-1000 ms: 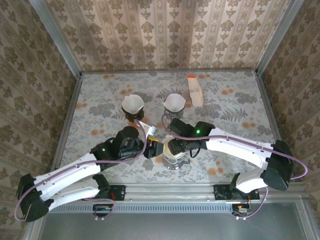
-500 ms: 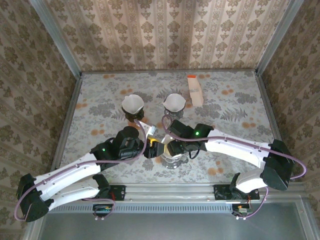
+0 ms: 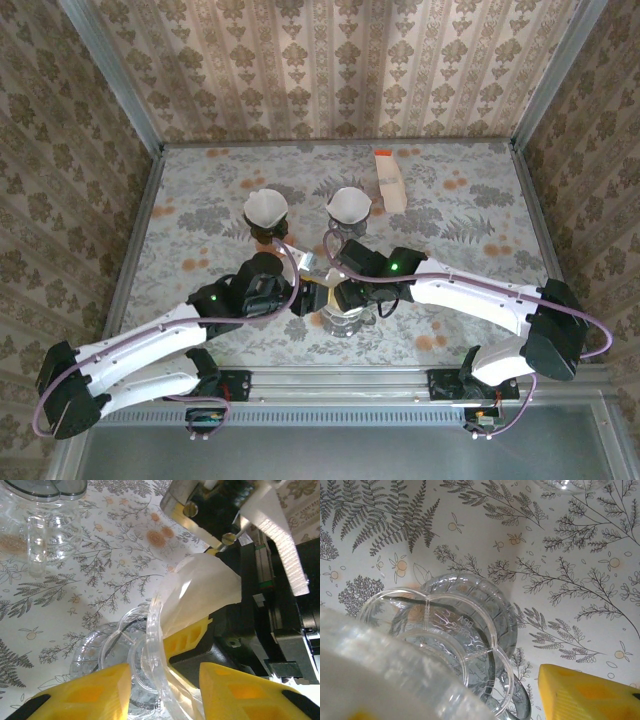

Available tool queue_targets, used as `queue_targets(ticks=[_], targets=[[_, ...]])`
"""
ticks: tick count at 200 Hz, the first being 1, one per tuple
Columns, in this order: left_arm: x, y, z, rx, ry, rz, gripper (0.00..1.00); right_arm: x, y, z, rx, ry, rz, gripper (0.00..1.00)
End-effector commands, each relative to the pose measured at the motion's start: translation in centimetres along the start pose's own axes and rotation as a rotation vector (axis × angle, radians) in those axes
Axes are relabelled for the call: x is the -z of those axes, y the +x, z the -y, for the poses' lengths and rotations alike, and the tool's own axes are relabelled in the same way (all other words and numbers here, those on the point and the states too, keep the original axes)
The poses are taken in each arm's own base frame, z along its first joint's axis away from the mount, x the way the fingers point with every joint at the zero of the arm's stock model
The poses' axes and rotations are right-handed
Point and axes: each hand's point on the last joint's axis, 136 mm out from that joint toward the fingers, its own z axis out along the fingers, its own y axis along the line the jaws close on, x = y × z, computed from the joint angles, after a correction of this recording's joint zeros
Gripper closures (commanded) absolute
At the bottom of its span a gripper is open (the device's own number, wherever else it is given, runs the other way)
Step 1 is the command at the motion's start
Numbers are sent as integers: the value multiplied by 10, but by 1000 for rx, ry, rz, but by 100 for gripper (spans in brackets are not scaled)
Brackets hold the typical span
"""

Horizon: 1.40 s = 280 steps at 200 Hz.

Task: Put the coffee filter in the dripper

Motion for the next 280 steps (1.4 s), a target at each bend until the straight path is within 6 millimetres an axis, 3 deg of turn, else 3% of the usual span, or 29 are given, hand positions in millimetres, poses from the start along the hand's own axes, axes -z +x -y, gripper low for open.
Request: queue_targets(ticks=[1,17,47,63,152,244,249,280], targets=[[1,2,-5,16,-12,7,59,11,-5,6,12,25,9,38],[3,3,-5,22,-11,9,58,10,-5,6,13,27,8,38],[7,0,-3,32,-4,26,42,10,-4,6,14,28,5,38],[9,-3,-1,38,1,34,40,10,-5,6,16,31,5,38],[10,-4,-1,45,-1,22,66,11,-6,6,20,36,5,38],[7,0,-2,50,-1,8,70,22,-16,5,26,29,46,36],[7,0,-3,51,-2,8,70,33,-20,5,22,15,81,36],[6,0,-3,52,-2,8,70,45,-22,9,16,22,107,35]])
